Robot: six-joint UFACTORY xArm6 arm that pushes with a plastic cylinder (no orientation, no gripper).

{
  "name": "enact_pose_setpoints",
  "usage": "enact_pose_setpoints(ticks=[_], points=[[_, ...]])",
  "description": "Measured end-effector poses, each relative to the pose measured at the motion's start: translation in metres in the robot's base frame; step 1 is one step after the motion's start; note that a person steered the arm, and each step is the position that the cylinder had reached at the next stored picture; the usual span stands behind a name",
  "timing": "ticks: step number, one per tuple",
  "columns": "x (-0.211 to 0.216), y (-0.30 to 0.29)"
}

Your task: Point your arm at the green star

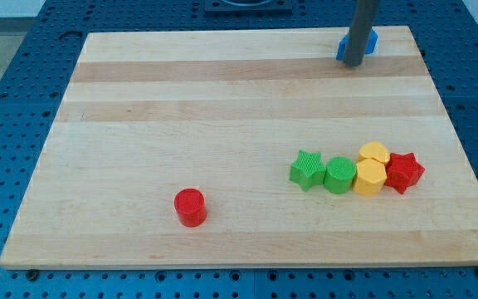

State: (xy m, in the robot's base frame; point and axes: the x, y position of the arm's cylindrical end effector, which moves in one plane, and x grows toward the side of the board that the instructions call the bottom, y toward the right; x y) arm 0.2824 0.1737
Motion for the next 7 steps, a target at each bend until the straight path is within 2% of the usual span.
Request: enact_pose_setpoints(ticks=[1,3,5,7], points=[[0.004,0.0],[0.054,0.005],[0.044,0.122],[0.103,0.134]])
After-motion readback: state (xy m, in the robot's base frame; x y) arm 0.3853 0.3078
